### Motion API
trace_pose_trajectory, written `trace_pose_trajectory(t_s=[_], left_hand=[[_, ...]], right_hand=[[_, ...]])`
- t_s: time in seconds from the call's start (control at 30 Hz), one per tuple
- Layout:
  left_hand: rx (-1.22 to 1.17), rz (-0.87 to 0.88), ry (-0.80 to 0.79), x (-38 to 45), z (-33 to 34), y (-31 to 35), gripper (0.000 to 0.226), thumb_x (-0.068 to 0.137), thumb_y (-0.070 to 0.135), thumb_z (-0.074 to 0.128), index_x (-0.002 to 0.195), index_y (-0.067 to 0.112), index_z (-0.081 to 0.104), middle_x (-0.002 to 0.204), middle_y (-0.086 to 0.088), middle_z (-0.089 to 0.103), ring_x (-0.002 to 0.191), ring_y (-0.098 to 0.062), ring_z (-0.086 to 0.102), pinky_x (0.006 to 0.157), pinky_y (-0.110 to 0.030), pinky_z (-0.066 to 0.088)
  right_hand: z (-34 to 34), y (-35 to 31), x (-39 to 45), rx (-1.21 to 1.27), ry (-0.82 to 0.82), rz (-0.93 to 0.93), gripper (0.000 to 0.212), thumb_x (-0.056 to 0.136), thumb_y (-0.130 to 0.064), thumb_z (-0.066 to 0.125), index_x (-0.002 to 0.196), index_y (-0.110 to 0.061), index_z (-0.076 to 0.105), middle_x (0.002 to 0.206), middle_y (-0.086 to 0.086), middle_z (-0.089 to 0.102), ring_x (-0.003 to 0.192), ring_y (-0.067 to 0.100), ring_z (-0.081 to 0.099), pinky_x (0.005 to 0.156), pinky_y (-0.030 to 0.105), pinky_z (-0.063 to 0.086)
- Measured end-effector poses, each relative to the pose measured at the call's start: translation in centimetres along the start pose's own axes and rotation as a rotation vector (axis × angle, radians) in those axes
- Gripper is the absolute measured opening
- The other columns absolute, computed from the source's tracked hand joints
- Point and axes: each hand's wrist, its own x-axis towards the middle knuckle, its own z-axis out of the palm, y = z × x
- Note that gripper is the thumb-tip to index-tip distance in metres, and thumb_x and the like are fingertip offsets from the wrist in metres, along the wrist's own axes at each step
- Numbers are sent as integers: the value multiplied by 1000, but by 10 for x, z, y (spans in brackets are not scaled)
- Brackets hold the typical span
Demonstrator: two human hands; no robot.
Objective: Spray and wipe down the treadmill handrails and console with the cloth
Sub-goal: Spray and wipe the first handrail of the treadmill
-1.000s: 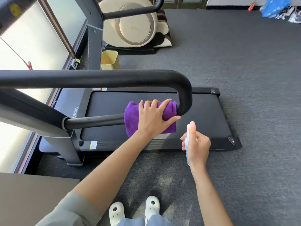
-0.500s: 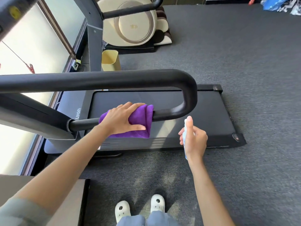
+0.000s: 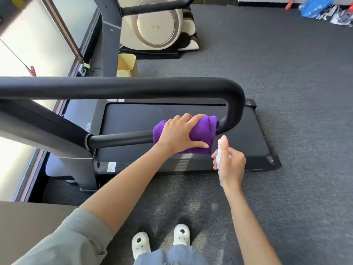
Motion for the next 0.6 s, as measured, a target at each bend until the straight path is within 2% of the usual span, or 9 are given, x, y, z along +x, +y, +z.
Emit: trace_pose_trajectory(t_s=[0.17,0.27,0.33,0.5,0.6], left_hand=[[65,-157,130,-65,-10,-84,86,70,89,34,124,28,58,104,1,64,90,-27,61,76,-39,46],[35,-248,183,-102,-21,-134,86,73,90,28,116,24,62,103,-2,65,93,-29,61,80,-41,44],[9,-270,186,-116,-24,-152,86,73,90,30,118,23,61,107,-2,64,98,-29,59,85,-42,43],[200,-200,196,-100,-9,-120,91,66,89,44,134,30,50,119,1,60,103,-28,55,86,-42,41],[223,-153,216,-74,0,-81,91,64,88,48,133,29,52,116,1,61,98,-26,57,81,-39,40]], right_hand=[[26,-10,-17,16,-37,-20,79,76,-81,40,53,-7,58,39,-3,49,39,14,48,64,37,47],[36,-13,-27,15,-46,-34,83,76,-81,40,56,-2,58,39,-2,50,39,14,48,63,36,47],[40,-13,-32,18,-47,-33,81,76,-80,40,53,-4,57,40,-2,51,40,15,49,64,39,48],[48,-11,-42,32,-42,-23,73,77,-78,43,47,-13,55,39,-3,49,39,13,47,62,37,46],[54,-13,-48,0,-53,-49,77,76,-79,41,51,-8,57,38,-2,48,40,16,48,62,38,46]])
